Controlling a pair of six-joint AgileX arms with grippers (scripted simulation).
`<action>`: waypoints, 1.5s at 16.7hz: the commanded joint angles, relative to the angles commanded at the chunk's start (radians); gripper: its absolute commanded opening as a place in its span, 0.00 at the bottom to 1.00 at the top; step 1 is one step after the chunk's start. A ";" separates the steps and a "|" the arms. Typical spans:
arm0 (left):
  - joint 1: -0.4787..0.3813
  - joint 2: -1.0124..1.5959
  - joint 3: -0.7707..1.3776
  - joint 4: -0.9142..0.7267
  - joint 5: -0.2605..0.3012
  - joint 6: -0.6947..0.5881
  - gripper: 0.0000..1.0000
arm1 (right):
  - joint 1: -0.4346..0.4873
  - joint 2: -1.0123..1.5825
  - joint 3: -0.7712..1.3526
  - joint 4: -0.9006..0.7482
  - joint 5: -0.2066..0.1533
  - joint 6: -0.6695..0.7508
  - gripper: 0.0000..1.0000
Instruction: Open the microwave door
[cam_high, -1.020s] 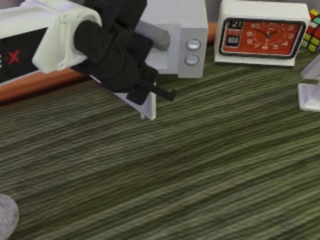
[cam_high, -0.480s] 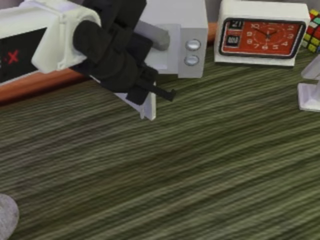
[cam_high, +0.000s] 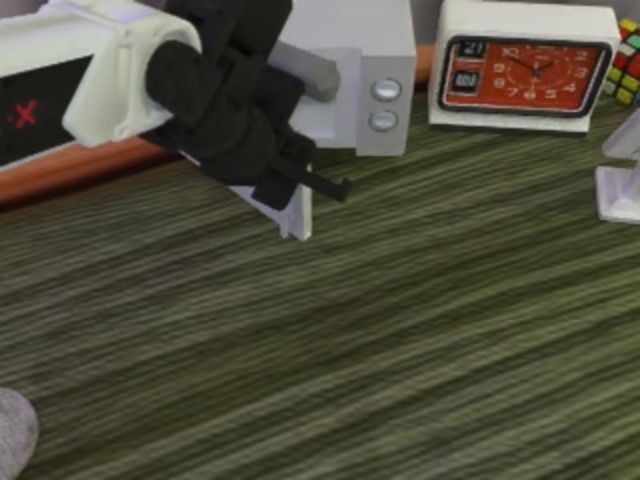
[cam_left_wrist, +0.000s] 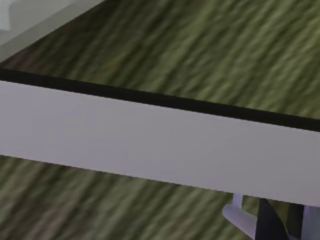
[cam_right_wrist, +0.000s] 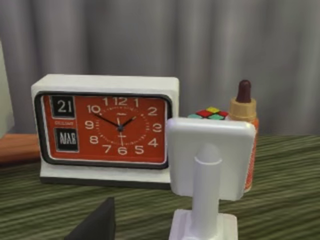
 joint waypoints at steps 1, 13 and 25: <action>0.000 0.000 0.000 0.000 0.000 0.000 0.00 | 0.000 0.000 0.000 0.000 0.000 0.000 1.00; 0.055 -0.064 -0.075 0.000 0.089 0.153 0.00 | 0.000 0.000 0.000 0.000 0.000 0.000 1.00; 0.055 -0.064 -0.075 0.000 0.089 0.153 0.00 | 0.000 0.000 0.000 0.000 0.000 0.000 1.00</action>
